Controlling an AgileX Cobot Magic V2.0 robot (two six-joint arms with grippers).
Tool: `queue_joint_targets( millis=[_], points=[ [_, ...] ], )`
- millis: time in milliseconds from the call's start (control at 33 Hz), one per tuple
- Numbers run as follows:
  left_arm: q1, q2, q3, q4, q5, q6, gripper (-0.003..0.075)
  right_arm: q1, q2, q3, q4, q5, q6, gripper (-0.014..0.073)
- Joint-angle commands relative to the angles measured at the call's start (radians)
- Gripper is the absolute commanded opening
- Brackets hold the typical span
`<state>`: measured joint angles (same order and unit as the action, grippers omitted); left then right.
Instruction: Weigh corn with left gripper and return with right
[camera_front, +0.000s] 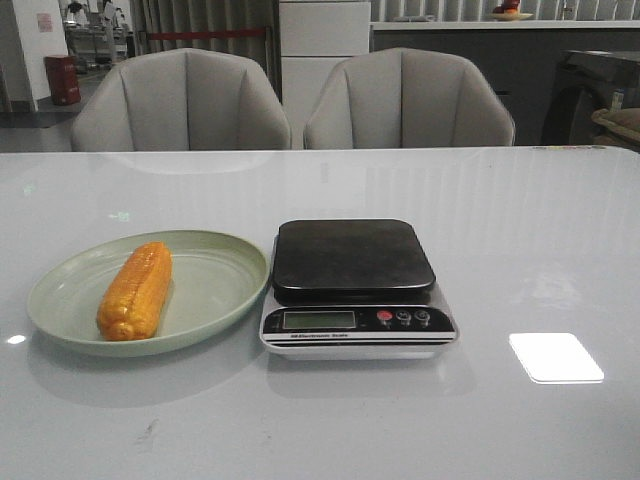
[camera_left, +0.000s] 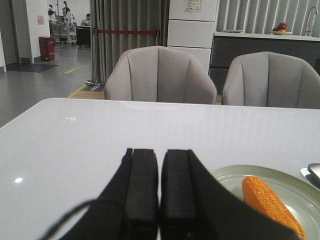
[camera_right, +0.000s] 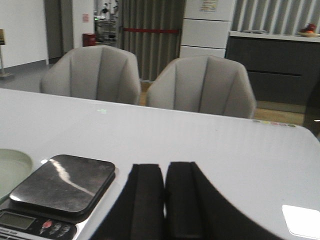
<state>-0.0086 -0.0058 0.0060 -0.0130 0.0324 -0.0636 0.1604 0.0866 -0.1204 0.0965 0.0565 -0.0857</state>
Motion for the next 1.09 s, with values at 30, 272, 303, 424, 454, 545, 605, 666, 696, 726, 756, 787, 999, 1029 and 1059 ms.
queue_joint_targets(
  millis=[30, 272, 303, 424, 454, 545, 605, 666, 696, 726, 756, 787, 999, 1029, 1059],
  points=[
    [0.001, -0.021, 0.032, -0.008, -0.085, -0.006, 0.0114, -0.079, 0.008, 0.036, -0.084, -0.14, 0.105, 0.0165],
    [0.001, -0.021, 0.032, -0.008, -0.085, -0.006, 0.0114, -0.13, -0.078, 0.126, -0.086, -0.141, 0.149, 0.0165],
    [0.001, -0.021, 0.032, -0.008, -0.085, -0.006, 0.0114, -0.131, -0.093, 0.136, -0.086, -0.142, 0.151, 0.0165],
    [0.001, -0.021, 0.032, -0.008, -0.085, -0.006, 0.0114, -0.142, -0.114, 0.157, -0.09, -0.14, 0.165, 0.0165],
    [0.001, -0.021, 0.032, -0.008, -0.085, -0.006, 0.0114, -0.143, -0.114, 0.157, -0.096, -0.14, 0.165, 0.0165],
    [0.001, -0.021, 0.032, -0.008, -0.085, -0.006, 0.0114, -0.143, -0.114, 0.157, -0.096, -0.141, 0.165, 0.0165],
    [0.001, -0.021, 0.032, -0.008, -0.085, -0.006, 0.0114, -0.143, -0.114, 0.157, -0.096, -0.137, 0.165, 0.0165],
    [0.001, -0.021, 0.032, -0.008, -0.085, -0.006, 0.0114, -0.143, -0.114, 0.157, -0.096, -0.137, 0.165, 0.0165],
    [0.001, -0.021, 0.032, -0.008, -0.085, -0.006, 0.0114, -0.143, -0.114, 0.157, -0.096, -0.137, 0.165, 0.0165],
    [0.001, -0.021, 0.032, -0.008, -0.085, -0.006, 0.0114, -0.143, -0.114, 0.157, -0.096, -0.137, 0.165, 0.0165],
    [0.001, -0.021, 0.032, -0.008, -0.085, -0.006, 0.0114, -0.143, -0.114, 0.157, -0.096, -0.137, 0.165, 0.0165],
    [0.001, -0.021, 0.032, -0.008, -0.085, -0.006, 0.0114, -0.143, -0.114, 0.157, -0.096, -0.137, 0.165, 0.0165],
    [0.001, -0.021, 0.032, -0.008, -0.085, -0.006, 0.0114, -0.143, -0.114, 0.157, -0.096, -0.137, 0.165, 0.0165],
    [0.001, -0.021, 0.032, -0.008, -0.085, -0.006, 0.0114, -0.143, -0.114, 0.157, -0.096, -0.137, 0.165, 0.0165],
    [0.001, -0.021, 0.032, -0.008, -0.085, -0.006, 0.0114, -0.143, -0.114, 0.157, -0.096, -0.137, 0.165, 0.0165]
  ],
)
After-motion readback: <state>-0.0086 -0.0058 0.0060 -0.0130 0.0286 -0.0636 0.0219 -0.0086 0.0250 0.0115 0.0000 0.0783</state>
